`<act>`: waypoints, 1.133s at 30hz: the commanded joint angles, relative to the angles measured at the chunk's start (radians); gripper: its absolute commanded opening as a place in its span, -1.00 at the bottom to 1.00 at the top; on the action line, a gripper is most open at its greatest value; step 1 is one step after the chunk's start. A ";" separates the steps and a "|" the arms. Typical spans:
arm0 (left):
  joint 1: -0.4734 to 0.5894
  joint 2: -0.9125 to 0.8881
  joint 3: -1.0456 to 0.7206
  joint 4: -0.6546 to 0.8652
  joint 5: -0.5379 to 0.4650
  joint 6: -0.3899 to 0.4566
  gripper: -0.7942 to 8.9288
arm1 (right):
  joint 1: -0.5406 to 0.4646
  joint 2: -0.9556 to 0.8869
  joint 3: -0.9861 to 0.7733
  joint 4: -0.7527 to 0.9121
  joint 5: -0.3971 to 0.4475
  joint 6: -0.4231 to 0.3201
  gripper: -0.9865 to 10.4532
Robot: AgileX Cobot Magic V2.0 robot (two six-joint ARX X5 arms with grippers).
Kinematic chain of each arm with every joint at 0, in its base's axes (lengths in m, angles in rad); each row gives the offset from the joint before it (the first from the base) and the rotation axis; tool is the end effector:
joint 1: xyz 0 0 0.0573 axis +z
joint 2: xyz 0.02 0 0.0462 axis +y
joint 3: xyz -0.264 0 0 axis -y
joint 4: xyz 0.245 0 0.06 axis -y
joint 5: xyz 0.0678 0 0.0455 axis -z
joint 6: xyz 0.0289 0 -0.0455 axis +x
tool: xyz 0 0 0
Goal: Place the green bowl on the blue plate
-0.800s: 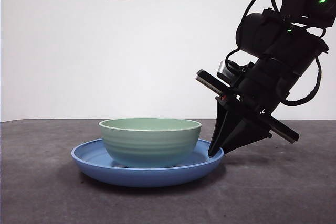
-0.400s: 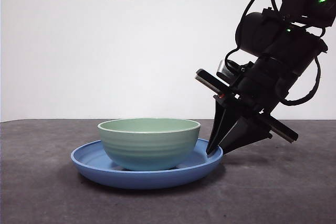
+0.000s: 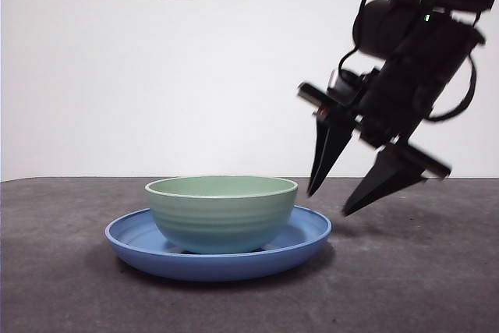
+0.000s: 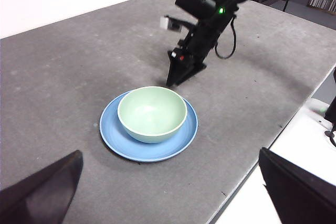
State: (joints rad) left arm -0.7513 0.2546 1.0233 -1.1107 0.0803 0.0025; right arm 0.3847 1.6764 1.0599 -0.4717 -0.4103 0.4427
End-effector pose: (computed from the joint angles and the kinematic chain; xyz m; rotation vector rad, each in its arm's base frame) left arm -0.0089 0.0052 0.3510 0.1182 0.3313 -0.8237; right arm 0.2980 0.1331 0.1898 0.3899 1.2539 0.4547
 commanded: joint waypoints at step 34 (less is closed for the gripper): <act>-0.008 0.001 0.010 0.011 -0.003 0.008 0.51 | -0.053 -1.177 0.068 -0.788 0.082 -0.372 0.28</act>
State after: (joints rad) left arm -0.7513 0.2546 1.0233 -1.1107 0.0803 0.0025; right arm 0.3264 0.5030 1.1103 -1.2621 -0.3260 0.0750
